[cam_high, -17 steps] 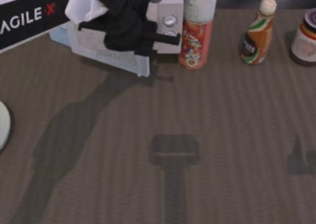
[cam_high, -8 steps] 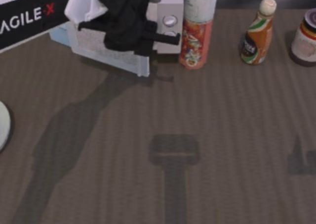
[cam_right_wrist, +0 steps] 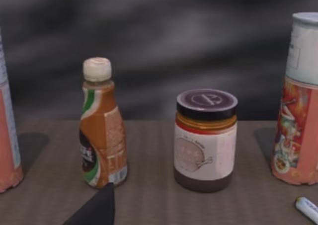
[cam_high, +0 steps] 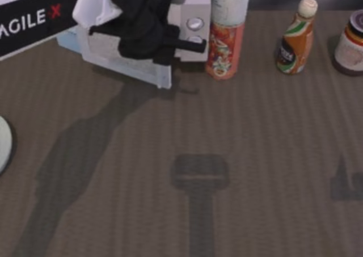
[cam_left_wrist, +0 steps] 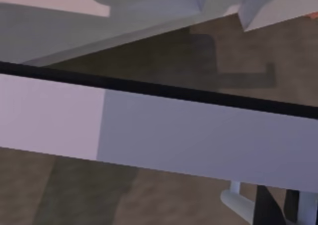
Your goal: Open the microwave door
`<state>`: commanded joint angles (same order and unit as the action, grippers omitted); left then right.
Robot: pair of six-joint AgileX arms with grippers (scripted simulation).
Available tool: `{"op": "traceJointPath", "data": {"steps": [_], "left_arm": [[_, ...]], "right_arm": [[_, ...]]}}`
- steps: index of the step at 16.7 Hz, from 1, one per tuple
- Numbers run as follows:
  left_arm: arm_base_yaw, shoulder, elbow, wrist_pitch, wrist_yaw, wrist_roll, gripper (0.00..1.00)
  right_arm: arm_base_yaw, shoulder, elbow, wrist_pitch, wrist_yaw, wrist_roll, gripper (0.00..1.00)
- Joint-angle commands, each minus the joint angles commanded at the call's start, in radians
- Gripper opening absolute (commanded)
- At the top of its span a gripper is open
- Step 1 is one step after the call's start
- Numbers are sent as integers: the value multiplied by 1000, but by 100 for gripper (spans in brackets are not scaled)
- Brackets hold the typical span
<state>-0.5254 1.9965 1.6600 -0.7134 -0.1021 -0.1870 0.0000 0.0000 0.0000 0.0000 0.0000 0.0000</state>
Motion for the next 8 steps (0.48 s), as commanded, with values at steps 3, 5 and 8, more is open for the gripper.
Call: {"op": "traceJointPath", "data": {"steps": [3, 5, 8], "left_arm": [[19, -40, -61, 19, 31, 63, 0], [30, -66, -95, 33, 51, 101, 0], [32, -74, -102, 37, 56, 111, 0]], "right_arm": [[0, 0, 0, 0, 0, 0, 100], [0, 0, 0, 0, 0, 0, 100], [0, 0, 0, 0, 0, 0, 100]]}}
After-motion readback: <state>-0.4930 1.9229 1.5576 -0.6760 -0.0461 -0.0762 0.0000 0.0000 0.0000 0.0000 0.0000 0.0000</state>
